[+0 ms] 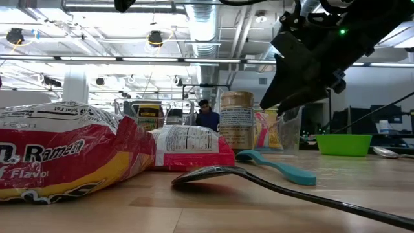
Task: Pick & Place Food Item
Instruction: Put the gold seasoning bottle into the left transparent bin
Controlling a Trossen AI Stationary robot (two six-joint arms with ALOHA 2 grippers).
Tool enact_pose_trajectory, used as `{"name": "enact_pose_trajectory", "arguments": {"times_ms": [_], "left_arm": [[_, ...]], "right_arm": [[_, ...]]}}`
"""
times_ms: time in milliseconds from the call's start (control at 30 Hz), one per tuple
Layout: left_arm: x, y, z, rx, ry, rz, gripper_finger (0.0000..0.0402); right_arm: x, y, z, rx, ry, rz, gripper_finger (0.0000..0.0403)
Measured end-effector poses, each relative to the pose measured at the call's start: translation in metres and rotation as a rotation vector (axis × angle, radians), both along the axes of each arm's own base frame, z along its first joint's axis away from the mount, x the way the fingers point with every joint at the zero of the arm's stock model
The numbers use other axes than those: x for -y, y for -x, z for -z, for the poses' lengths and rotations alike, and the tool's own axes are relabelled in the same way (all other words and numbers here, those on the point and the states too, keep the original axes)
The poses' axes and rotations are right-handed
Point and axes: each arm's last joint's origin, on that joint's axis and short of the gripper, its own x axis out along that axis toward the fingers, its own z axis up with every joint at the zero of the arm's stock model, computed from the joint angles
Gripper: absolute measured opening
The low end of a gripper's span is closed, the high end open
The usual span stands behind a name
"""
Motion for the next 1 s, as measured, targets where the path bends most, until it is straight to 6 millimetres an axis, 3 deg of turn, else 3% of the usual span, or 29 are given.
{"name": "enact_pose_trajectory", "arguments": {"times_ms": [133, 400, 600, 833, 1000], "left_arm": [[0.0, 0.0, 0.0, 0.0, 0.001, 0.004, 0.0302], [0.0, 0.0, 0.0, 0.0, 0.001, 0.003, 0.0302], [0.0, 0.0, 0.0, 0.0, 0.001, 0.003, 0.0302], [0.0, 0.0, 0.0, 0.0, 0.001, 0.002, 0.0302], [0.0, 0.0, 0.0, 0.0, -0.001, -0.001, 0.0302]], "right_arm": [[-0.003, 0.002, 0.003, 0.025, -0.011, -0.014, 0.0282], [0.0, 0.02, 0.034, 0.144, -0.051, -0.068, 0.0282], [0.009, 0.016, 0.035, 0.079, 0.055, -0.132, 0.0282], [0.03, 0.007, 0.036, 0.065, 0.022, -0.084, 0.0282], [0.031, 0.003, 0.034, 0.045, 0.071, -0.147, 0.0282]]}}
